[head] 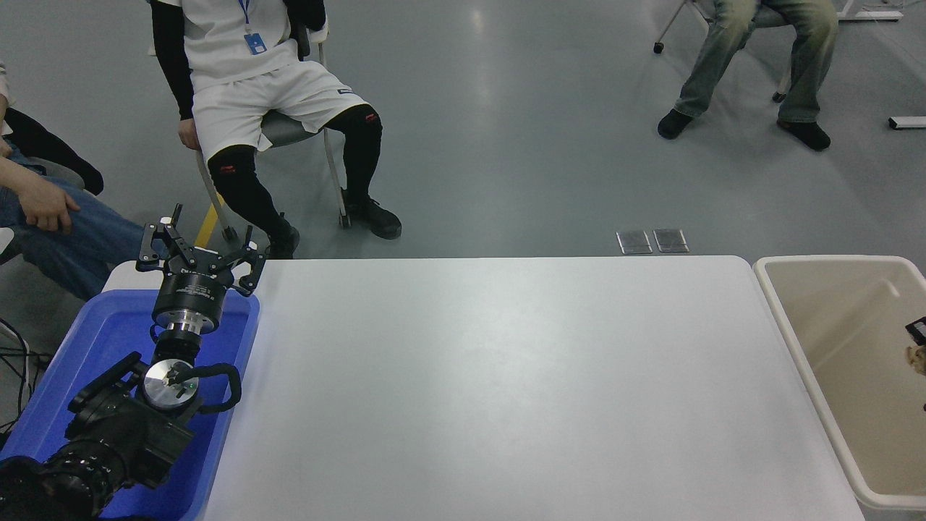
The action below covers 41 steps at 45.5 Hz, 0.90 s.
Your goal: Pick up paper ball place in dustbin
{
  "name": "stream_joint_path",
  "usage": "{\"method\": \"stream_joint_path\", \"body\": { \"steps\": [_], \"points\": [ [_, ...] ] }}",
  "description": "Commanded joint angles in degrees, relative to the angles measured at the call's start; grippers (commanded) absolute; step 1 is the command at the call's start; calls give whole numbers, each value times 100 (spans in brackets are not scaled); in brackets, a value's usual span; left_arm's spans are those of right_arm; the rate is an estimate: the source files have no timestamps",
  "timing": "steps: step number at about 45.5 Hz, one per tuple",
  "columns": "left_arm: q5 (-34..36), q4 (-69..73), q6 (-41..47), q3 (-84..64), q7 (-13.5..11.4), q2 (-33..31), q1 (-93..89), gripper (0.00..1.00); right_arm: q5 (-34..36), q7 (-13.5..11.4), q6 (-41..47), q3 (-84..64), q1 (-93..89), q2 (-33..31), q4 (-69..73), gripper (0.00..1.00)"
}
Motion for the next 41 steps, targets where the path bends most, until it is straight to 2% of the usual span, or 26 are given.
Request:
{"method": "stream_joint_path", "body": {
  "steps": [1,3,4,8,11,15,17,24,28,31,41],
  "points": [
    [0,0,-7,0,0,1,0,99,220,5,-183,41,-100,131,-153,0],
    [0,0,-7,0,0,1,0,99,220,5,-183,23,-100,131,-153,0],
    [0,0,-7,0,0,1,0,99,220,5,-191,-3,-100,131,-162,4],
    [0,0,-7,0,0,1,0,99,211,5,-192,-38,-100,123,-197,35],
    [0,0,2,0,0,1,0,99,211,5,-218,-47,-100,131,-214,45],
    [0,0,2,0,0,1,0,99,211,13,-227,-47,-100,131,-223,67],
    [0,0,2,0,0,1,0,99,211,13,-244,-38,-91,131,-223,75],
    [0,9,2,0,0,1,0,99,220,5,-358,-38,-91,131,-232,85],
    [0,0,-7,0,0,-7,0,99,220,5,-359,-38,-73,131,-223,86],
    [0,0,2,9,0,1,0,99,220,5,-359,-38,-64,131,-232,92],
    [0,0,2,0,0,1,0,99,220,-4,-359,-38,6,131,-223,97]
  ]
}}
